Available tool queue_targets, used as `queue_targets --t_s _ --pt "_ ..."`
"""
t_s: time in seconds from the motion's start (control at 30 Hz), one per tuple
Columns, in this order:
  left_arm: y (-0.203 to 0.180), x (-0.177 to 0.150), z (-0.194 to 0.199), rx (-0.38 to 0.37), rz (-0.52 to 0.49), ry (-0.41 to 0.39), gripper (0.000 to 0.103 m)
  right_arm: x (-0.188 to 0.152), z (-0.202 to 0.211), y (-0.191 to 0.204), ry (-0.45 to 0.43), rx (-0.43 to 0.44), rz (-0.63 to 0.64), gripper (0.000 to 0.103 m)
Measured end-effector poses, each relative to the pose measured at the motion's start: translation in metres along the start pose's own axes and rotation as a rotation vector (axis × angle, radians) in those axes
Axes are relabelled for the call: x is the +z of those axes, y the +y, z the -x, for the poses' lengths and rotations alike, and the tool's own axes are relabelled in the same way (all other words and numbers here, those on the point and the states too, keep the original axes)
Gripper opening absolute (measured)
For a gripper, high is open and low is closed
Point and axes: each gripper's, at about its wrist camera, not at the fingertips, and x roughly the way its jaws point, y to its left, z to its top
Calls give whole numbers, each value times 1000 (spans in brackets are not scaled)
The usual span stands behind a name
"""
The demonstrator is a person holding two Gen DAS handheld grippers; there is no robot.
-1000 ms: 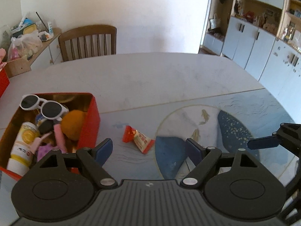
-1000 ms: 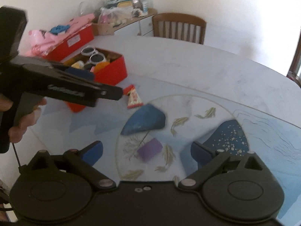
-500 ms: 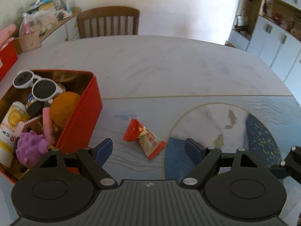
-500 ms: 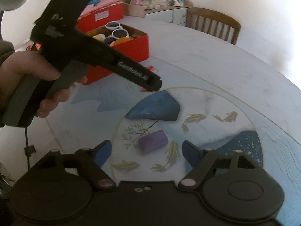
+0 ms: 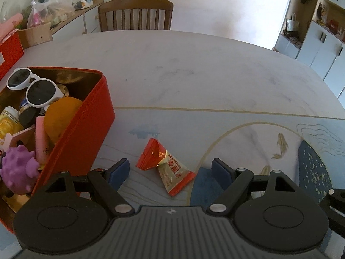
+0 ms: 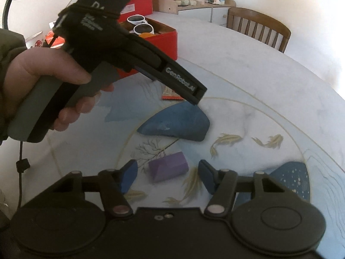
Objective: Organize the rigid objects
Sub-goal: 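Grasp the purple block with the right gripper while the left grasps the red snack packet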
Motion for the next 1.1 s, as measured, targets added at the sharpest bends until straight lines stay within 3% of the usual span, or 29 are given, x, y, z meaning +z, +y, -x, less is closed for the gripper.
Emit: queue_targets --t_s 0.13,0.4,0.57,1.1 --pt "-2 2 -2 15 -2 -7 77 -1 -1 1 -9 -8 28 57" --pt "-4 9 -2 11 -2 -16 47 -7 3 0 -28 -17 29 44" --pt "-3 10 -1 14 -3 -18 35 -7 5 3 -30 -33 33 39" --pt "7 1 25 -66 -34 -24 30 6 35 3 -65 -118 -102 39"
